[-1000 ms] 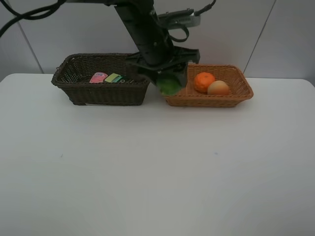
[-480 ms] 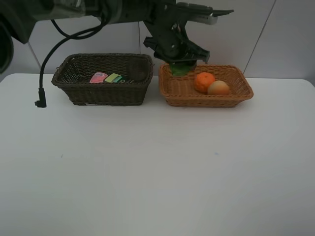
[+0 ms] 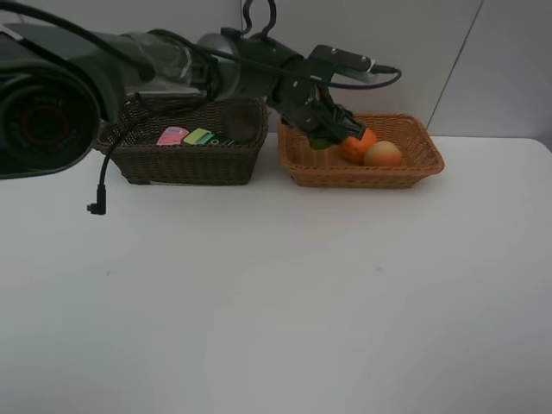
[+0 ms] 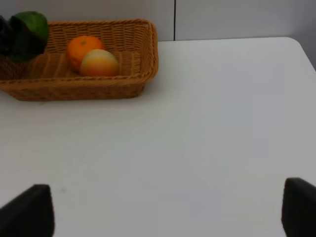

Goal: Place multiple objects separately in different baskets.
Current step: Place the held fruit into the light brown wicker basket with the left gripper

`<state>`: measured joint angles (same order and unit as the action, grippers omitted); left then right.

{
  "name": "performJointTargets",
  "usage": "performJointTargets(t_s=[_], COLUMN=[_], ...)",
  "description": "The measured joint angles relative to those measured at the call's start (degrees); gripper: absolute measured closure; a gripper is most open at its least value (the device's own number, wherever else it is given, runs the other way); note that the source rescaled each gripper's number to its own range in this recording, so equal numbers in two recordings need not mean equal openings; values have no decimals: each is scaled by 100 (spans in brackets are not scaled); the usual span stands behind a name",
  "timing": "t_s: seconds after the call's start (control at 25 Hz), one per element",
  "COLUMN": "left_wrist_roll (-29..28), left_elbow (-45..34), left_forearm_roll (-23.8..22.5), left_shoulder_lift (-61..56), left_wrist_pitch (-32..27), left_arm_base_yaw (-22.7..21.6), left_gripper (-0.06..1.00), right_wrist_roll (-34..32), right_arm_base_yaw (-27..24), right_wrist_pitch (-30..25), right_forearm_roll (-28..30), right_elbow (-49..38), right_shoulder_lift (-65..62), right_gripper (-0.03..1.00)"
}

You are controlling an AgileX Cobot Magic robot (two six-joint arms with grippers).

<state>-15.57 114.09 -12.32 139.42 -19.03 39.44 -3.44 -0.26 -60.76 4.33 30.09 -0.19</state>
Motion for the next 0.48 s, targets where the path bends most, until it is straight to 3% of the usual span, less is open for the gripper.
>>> performJointTargets(t_s=[0.48], left_wrist_roll=[0], left_elbow=[0], left_forearm_roll=[42], left_shoulder_lift=[98], left_wrist_pitch=[-4], left_arm_base_yaw=[-64], left_gripper=[16], right_wrist_roll=[0], right_arm_base_yaw=[0], right_wrist_pitch=[0], right_forearm_roll=[0], right_elbow=[0], right_shoulder_lift=[0], right_gripper=[-3])
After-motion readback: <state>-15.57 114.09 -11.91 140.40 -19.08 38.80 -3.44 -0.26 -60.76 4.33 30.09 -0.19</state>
